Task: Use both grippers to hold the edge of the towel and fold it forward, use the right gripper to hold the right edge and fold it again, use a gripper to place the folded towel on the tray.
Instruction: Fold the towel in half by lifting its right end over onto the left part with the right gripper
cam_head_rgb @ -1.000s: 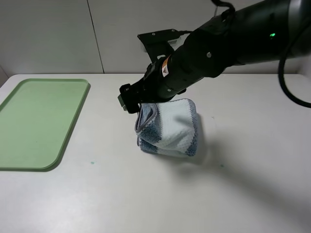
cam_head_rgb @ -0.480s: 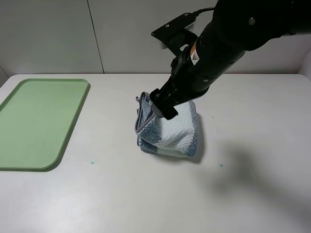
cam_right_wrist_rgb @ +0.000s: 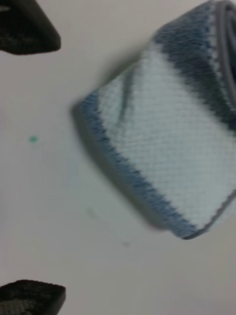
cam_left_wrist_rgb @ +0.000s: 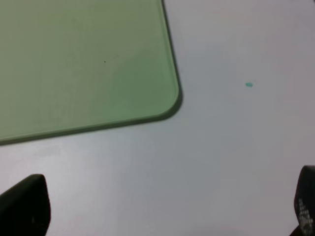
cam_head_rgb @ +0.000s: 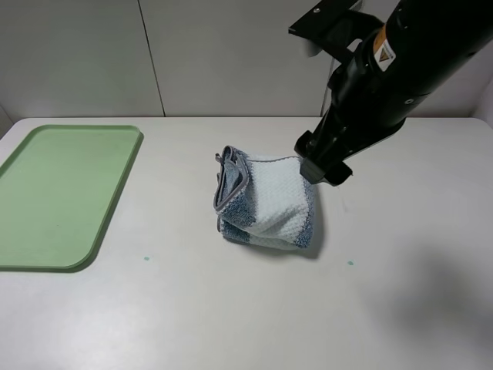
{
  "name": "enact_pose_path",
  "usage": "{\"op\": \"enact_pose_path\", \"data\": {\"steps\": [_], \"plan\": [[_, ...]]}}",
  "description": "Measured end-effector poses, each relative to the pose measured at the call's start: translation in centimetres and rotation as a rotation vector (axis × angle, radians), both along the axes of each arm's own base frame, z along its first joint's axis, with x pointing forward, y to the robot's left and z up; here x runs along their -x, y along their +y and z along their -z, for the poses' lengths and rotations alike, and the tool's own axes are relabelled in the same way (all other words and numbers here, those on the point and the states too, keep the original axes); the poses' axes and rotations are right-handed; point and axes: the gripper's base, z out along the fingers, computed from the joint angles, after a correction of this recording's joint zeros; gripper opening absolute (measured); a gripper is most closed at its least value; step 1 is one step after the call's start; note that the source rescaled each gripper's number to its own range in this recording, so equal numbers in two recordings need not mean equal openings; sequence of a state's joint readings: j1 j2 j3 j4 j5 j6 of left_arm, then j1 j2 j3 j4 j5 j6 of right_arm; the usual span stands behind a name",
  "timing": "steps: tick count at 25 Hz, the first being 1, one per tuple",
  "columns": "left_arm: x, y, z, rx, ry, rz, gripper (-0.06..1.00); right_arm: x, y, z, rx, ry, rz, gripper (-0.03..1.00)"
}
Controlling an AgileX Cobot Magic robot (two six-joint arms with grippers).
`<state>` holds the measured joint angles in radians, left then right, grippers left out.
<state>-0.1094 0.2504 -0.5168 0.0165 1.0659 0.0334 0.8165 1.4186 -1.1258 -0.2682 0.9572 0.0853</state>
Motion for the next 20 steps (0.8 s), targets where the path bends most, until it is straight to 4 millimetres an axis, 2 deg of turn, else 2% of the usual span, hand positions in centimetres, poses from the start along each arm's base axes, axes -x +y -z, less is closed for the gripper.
{"op": "enact_pose_path", "data": {"steps": [5, 14, 20], "plan": [[0.0, 0.0, 0.0, 0.0, 0.0, 0.0, 1.0, 1.4, -1.7, -1.0, 0.026, 0.012, 0.012, 1.0], [0.0, 0.0, 0.0, 0.0, 0.0, 0.0, 1.0, 5.7, -6.3, 0.2, 0.018, 0.031, 0.03, 1.0], [0.0, 0.0, 0.0, 0.0, 0.0, 0.0, 1.0, 7.6, -10.1, 1.4, -0.04, 0.059, 0.152, 1.0]]}}
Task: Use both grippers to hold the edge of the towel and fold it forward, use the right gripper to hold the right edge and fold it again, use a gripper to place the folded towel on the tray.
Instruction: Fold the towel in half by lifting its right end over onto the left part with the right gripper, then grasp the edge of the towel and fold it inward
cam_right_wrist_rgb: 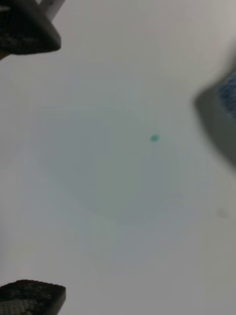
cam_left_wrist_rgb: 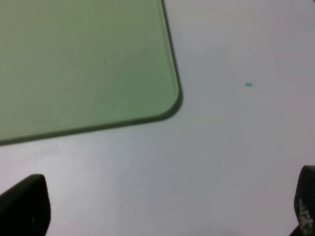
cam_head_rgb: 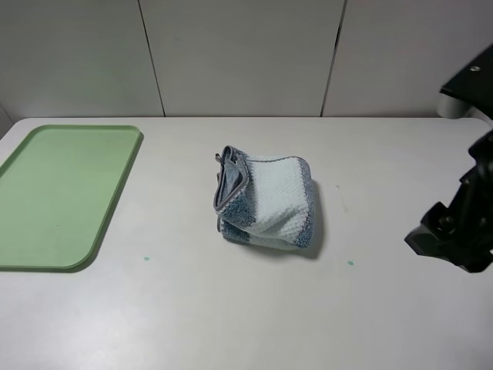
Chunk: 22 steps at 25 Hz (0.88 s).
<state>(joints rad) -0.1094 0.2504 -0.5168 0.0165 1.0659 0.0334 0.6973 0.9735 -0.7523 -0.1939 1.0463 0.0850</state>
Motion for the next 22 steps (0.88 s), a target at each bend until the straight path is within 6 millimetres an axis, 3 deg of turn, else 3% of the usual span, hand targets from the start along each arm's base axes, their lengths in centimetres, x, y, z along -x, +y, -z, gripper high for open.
{"op": "enact_pose_path", "data": {"steps": [10, 15, 22], "plan": [[0.0, 0.0, 0.0, 0.0, 0.0, 0.0, 1.0, 3.7, -5.2, 1.6, -0.134, -0.065, 0.207, 1.0], [0.0, 0.0, 0.0, 0.0, 0.0, 0.0, 1.0, 5.1, -6.3, 2.2, -0.19, -0.102, 0.265, 1.0], [0.0, 0.0, 0.0, 0.0, 0.0, 0.0, 1.0, 7.2, -7.4, 1.4, -0.255, -0.236, 0.3, 1.0]]}}
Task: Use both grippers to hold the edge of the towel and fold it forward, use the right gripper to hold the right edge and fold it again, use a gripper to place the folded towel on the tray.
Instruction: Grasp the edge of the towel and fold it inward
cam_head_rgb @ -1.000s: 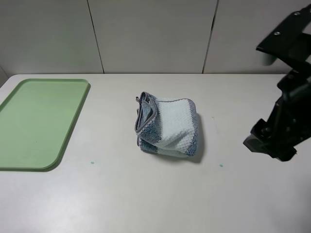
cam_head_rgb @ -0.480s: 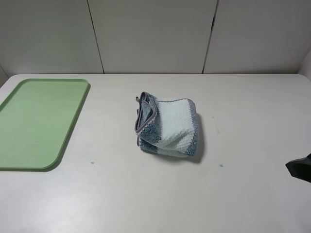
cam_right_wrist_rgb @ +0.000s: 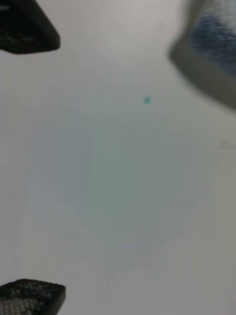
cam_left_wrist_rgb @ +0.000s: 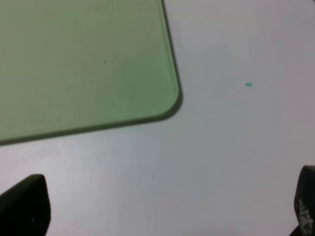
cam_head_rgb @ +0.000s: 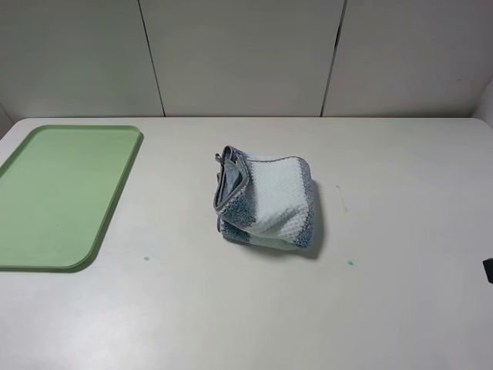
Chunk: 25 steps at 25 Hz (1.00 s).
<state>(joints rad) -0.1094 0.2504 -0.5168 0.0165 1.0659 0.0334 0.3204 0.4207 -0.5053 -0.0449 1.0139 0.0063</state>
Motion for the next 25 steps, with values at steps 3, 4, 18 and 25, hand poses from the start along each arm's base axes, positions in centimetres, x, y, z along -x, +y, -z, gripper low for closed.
{"op": "enact_pose_path", "data": {"steps": [3, 4, 18, 25], "plan": [[0.0, 0.0, 0.0, 0.0, 0.0, 0.0, 1.0, 0.9, -0.5, -0.3, -0.015, -0.062, 0.031, 1.0], [0.0, 0.0, 0.0, 0.0, 0.0, 0.0, 1.0, 1.2, -0.6, -0.4, -0.021, -0.082, 0.042, 1.0], [0.0, 0.0, 0.0, 0.0, 0.0, 0.0, 1.0, 5.4, -1.8, -1.1, -0.088, -0.348, 0.068, 1.0], [0.0, 0.0, 0.0, 0.0, 0.0, 0.0, 1.0, 6.3, -2.0, -1.1, -0.102, -0.407, 0.066, 1.0]]}}
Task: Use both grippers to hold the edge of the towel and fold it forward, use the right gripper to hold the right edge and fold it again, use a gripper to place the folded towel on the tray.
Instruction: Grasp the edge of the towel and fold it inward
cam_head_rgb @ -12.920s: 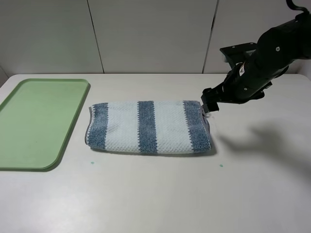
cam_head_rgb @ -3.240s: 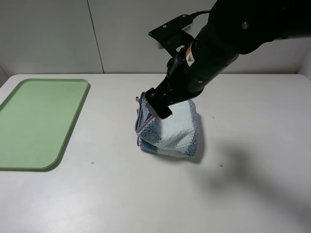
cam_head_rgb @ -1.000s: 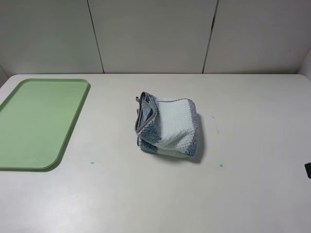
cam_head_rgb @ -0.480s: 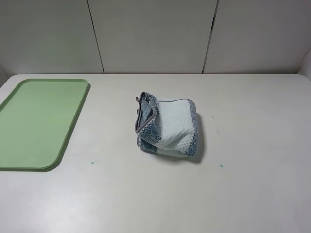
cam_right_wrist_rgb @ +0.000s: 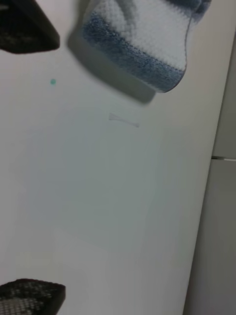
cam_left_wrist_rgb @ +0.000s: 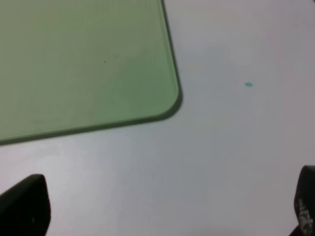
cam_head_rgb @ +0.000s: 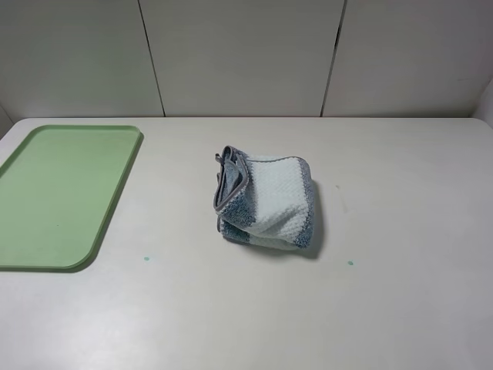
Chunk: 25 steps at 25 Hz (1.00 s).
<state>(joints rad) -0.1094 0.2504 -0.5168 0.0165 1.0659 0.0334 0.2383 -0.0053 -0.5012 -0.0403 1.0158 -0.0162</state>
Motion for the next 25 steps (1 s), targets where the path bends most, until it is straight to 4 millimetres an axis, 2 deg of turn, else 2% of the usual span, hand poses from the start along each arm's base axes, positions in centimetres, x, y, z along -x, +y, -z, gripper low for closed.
{"op": "enact_pose_path", "data": {"steps": [25], "plan": [[0.0, 0.0, 0.0, 0.0, 0.0, 0.0, 1.0, -0.02, 0.05, 0.11, 0.002, 0.003, -0.006, 1.0]]}}
